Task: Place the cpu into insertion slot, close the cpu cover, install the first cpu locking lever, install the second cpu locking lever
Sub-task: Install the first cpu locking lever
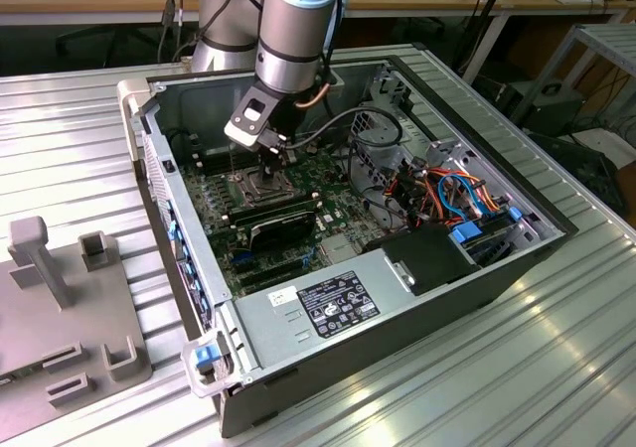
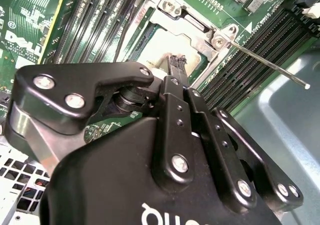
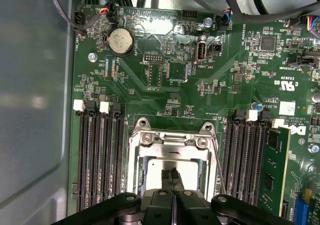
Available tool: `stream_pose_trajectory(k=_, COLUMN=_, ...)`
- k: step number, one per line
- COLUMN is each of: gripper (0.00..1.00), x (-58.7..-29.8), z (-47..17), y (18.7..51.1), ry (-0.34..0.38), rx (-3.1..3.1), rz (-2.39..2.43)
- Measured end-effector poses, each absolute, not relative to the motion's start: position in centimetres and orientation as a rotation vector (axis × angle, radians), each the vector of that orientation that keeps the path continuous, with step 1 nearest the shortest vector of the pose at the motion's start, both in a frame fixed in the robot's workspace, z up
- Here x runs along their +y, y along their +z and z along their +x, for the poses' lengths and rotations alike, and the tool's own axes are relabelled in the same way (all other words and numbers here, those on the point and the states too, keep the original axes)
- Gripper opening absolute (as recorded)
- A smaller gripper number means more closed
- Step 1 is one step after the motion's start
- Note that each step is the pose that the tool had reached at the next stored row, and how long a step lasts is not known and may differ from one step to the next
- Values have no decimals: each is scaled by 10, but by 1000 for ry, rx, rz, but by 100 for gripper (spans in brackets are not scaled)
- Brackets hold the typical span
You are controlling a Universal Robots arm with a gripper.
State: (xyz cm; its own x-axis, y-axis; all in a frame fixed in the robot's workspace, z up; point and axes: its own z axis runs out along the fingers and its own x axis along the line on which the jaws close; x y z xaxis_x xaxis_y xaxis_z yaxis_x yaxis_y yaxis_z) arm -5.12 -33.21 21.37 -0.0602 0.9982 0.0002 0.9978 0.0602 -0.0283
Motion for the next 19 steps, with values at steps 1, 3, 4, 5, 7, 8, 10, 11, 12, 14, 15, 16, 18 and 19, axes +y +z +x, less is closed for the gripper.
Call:
stream_pose_trajectory(k=1, gripper=11, x=-332, z=-51, y=214, ry=31, rx=-2273, rz=-2140)
stream_pose_trajectory(k=3, gripper=11, x=-332, z=-51, y=215, ry=32, rx=-2274, rz=-2139)
stream_pose_trajectory(k=4, gripper=11, x=-332, z=-51, y=215, ry=32, rx=-2278, rz=-2134)
stream_pose_trajectory(k=5, gripper=11, x=-332, z=-51, y=215, ry=32, rx=-2282, rz=-2131)
stream_pose_trajectory(k=7, gripper=11, x=-332, z=-51, y=215, ry=32, rx=-2288, rz=-2124)
stream_pose_trajectory(k=8, gripper=11, x=-332, z=-51, y=215, ry=32, rx=-2289, rz=-2123)
stream_pose_trajectory(k=10, gripper=11, x=-332, z=-52, y=215, ry=32, rx=-2289, rz=-2122)
stream_pose_trajectory(k=11, gripper=11, x=-332, z=-52, y=215, ry=32, rx=-2289, rz=-2122)
stream_pose_trajectory(k=12, gripper=11, x=-332, z=-53, y=215, ry=32, rx=-2289, rz=-2122)
stream_pose_trajectory(k=14, gripper=11, x=-332, z=-53, y=215, ry=31, rx=-2290, rz=-2122)
stream_pose_trajectory(k=15, gripper=11, x=-332, z=-53, y=215, ry=31, rx=-2294, rz=-2117)
stream_pose_trajectory(k=16, gripper=11, x=-332, z=-53, y=215, ry=31, rx=-2302, rz=-2108)
stream_pose_trajectory(k=18, gripper=11, x=-332, z=-53, y=215, ry=32, rx=-2331, rz=-2076)
stream_pose_trajectory(k=19, gripper=11, x=-332, z=-53, y=215, ry=32, rx=-2351, rz=-2054)
